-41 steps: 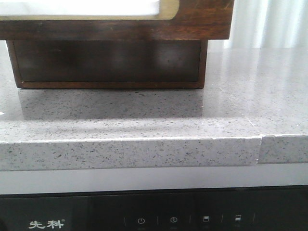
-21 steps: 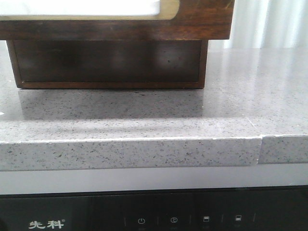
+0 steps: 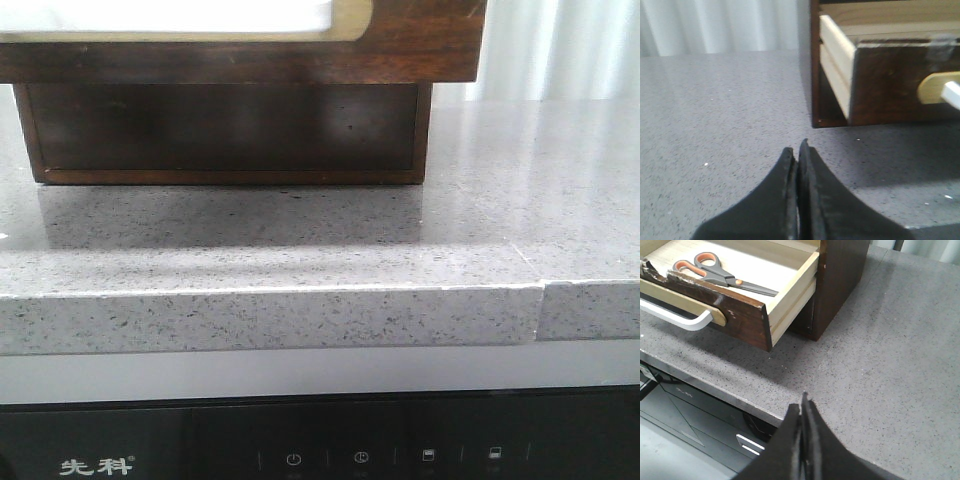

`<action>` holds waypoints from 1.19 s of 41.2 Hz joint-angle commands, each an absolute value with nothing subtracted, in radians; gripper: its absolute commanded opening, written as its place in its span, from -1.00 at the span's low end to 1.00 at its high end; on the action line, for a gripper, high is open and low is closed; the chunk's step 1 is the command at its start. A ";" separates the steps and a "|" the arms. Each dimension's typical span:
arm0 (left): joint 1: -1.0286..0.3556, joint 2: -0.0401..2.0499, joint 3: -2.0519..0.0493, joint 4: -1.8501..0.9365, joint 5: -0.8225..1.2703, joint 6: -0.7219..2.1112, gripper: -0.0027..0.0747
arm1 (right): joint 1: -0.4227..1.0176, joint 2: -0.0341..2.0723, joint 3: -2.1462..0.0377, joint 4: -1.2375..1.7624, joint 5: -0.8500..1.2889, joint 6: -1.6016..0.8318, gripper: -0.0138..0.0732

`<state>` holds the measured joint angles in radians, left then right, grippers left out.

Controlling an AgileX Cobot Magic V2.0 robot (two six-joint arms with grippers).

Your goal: Put scissors in drawer with both arms

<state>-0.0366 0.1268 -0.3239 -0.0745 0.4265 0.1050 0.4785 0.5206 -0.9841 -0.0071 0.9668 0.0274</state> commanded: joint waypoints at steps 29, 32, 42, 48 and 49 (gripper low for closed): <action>-0.011 -0.022 0.029 -0.108 -0.027 0.095 -0.98 | 0.472 0.528 -1.006 -0.013 0.903 0.028 -0.84; -0.023 -0.022 0.029 -0.108 -0.038 0.095 -0.98 | 0.472 0.528 -1.006 -0.013 0.903 0.028 -0.84; -0.025 -0.022 0.029 -0.108 -0.060 0.095 -0.98 | 0.472 0.528 -1.006 -0.013 0.903 0.028 -0.84; -0.025 -0.022 0.029 -0.108 -0.058 0.095 -0.98 | 0.472 0.528 -1.006 -0.013 0.903 0.028 -0.84; -0.025 -0.022 0.029 -0.108 -0.058 0.095 -0.98 | 0.472 0.528 -1.006 -0.013 0.903 0.028 -0.84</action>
<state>-0.0176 -0.0033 0.0034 -0.0998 0.0324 0.1050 0.4785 0.5206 -0.9841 -0.0071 0.9698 0.0274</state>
